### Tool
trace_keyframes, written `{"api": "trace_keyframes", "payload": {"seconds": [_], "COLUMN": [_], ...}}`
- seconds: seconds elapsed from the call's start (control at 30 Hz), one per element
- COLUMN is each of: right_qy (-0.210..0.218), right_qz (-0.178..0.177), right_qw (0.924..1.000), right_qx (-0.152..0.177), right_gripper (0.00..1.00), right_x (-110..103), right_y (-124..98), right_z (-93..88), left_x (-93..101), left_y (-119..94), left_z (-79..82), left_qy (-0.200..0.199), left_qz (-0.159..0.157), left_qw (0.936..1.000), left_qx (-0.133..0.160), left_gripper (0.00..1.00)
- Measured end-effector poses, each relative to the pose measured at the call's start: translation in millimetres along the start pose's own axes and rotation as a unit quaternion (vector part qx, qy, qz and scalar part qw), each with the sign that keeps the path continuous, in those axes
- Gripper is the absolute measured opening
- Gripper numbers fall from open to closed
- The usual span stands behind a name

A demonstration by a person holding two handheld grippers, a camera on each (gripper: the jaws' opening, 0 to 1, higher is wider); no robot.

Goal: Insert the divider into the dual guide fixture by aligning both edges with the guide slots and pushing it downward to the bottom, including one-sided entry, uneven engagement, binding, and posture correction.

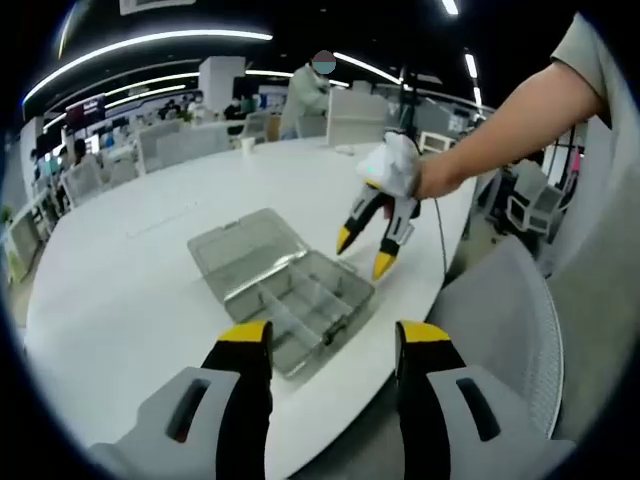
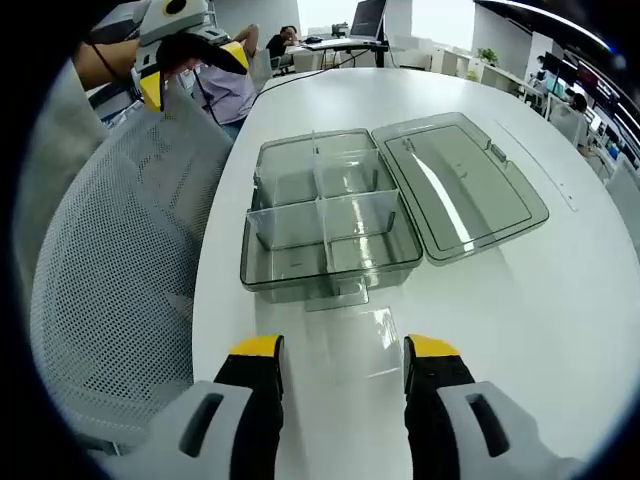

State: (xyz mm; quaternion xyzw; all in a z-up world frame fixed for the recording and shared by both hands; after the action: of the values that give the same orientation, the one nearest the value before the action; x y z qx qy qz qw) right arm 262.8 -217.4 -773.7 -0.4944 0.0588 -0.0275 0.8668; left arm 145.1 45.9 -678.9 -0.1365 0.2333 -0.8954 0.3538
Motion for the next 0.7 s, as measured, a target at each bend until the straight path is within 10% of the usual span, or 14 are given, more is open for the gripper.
{"api": "trace_keyframes", "payload": {"seconds": [0.7], "right_qy": [-0.023], "right_qz": [0.005], "right_qw": [0.9988], "right_qx": [-0.043], "right_gripper": [0.36], "right_x": [11.2], "right_y": [11.3], "right_z": [-1.7], "left_x": [2.3], "left_y": [-4.4], "left_z": [-7.4], "left_qy": [-0.025], "left_qz": [-0.006], "left_qw": [0.9997], "left_qx": [-0.003], "left_gripper": [0.54]}}
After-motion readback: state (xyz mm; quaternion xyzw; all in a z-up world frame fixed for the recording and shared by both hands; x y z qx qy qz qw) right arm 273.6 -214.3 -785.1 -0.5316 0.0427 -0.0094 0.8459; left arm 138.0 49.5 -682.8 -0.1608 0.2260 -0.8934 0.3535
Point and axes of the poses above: the point that each gripper's makers call its tool centre point, and the gripper's own axes: y roughly forward along the fingers, x roughly to its right, z roughly out of its top, the point moved 9 cm from there along -y, roughly backward along the fingers, and after that the axes turned 3 degrees about z, right-handed, at the moved point
